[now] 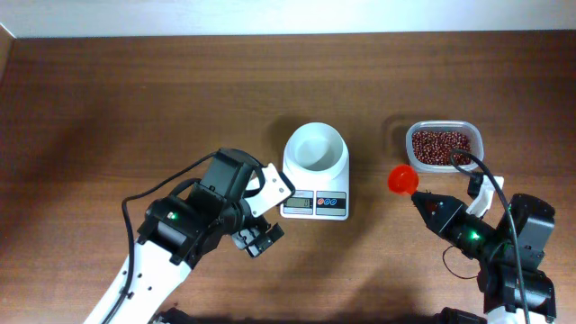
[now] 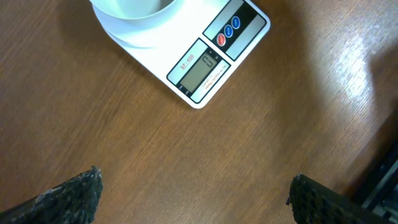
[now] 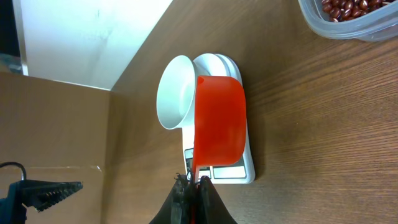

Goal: Scoop and weigh 50g on scale
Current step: 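Withdraw the left gripper back and left away from the scale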

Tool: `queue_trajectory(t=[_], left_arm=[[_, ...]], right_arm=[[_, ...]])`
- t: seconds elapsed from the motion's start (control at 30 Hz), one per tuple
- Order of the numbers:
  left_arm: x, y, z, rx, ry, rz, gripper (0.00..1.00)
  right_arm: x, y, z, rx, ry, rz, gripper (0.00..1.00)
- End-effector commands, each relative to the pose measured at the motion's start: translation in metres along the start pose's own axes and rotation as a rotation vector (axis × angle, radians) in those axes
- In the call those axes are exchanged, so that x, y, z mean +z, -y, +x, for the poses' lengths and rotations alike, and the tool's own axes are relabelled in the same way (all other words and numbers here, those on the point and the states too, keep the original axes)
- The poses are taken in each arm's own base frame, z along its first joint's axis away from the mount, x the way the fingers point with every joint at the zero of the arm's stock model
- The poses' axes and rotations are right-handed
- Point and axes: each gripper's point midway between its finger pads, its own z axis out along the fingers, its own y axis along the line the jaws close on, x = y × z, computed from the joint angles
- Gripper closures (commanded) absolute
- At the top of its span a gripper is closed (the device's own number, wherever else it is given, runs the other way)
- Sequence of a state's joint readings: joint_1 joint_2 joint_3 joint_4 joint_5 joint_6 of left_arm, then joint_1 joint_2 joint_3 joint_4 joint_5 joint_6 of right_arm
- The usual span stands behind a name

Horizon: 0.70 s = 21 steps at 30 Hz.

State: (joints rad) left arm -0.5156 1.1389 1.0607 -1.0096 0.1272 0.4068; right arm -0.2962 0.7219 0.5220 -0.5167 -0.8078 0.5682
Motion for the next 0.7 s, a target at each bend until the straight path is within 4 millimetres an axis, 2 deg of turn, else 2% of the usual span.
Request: queue_trajectory(t=[0.0,0.23,0.67], left_arm=[[-0.004,0.001,-0.006,0.026,0.024,0.014,0.01],[-0.021,-0.003,-0.009,0.068,0.073,0.071,0.01],[-0.023,-0.012,-0.01,0.055,0.078,0.039,0.01]], right_arm=[[-0.004,-0.009,-0.006,-0.028,0.011,-0.024,0.96],[-0.004,-0.009,-0.006,-0.029,0.011,-0.024,0.96],[-0.004,-0.009,-0.006,-0.029,0.011,-0.024,0.96]])
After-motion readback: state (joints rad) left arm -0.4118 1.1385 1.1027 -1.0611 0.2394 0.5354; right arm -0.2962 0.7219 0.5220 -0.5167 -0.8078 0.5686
